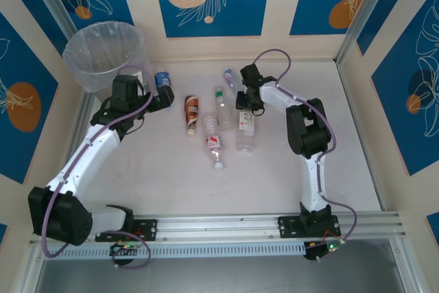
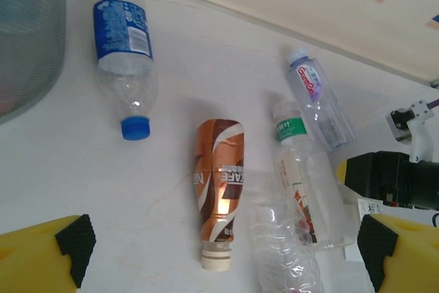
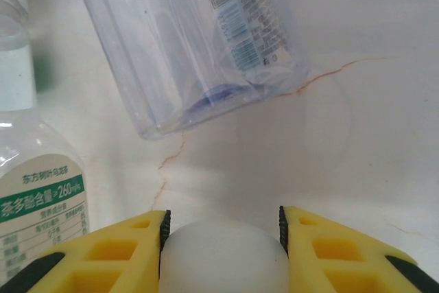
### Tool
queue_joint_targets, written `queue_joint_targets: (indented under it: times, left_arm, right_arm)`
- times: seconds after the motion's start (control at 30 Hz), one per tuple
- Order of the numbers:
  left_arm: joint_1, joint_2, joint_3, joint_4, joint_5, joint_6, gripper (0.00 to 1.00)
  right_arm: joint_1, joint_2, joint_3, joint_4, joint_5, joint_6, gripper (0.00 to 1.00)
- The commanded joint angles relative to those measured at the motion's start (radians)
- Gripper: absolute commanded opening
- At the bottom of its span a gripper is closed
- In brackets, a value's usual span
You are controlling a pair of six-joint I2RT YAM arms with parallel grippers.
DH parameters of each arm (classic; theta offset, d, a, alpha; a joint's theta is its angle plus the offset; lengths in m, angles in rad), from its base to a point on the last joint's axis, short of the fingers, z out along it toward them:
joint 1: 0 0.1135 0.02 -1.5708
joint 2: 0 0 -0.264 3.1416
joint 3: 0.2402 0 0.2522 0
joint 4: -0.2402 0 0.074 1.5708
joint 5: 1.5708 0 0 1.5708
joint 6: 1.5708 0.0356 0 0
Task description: Put the plastic bottles in the bin
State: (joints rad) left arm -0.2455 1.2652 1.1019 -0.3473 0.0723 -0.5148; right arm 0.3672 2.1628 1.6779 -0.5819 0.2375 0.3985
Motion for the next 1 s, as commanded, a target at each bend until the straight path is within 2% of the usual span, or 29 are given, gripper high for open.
queue_joint_targets:
  times: [0.0,0.1,0.5,0.7,0.83,0.97]
  left_arm:
    - [-0.005,0.023,0.016,0.031,0.09,0.014,0.99]
    - [-0.017,0.044,0.015,0.051,0.137,0.02,0.99]
    - [-0.113,0.11,0.009,0.1,0.165,0.053,0.99]
    - [-0.155,0.142,-0.007,0.156,0.227,0.056,0.99]
    - [-0.215,0.192,-0.016,0.217,0.29,0.058,0.99]
    - [-0.283,0.25,0.001,0.256,0.334,0.077,0.99]
  right_arm:
    - [0.001,-0.074,-0.029,0.031,0.007,-0.002,0.29]
    - [0.001,-0.11,-0.06,0.054,0.008,0.004,0.29]
    - [0.001,-0.254,-0.207,0.193,-0.019,0.072,0.26]
    - [0.004,-0.358,-0.32,0.319,-0.06,0.116,0.26]
    - [0.008,-0.436,-0.405,0.421,-0.103,0.187,0.26]
    - [0.034,-0.501,-0.463,0.484,-0.085,0.23,0.26]
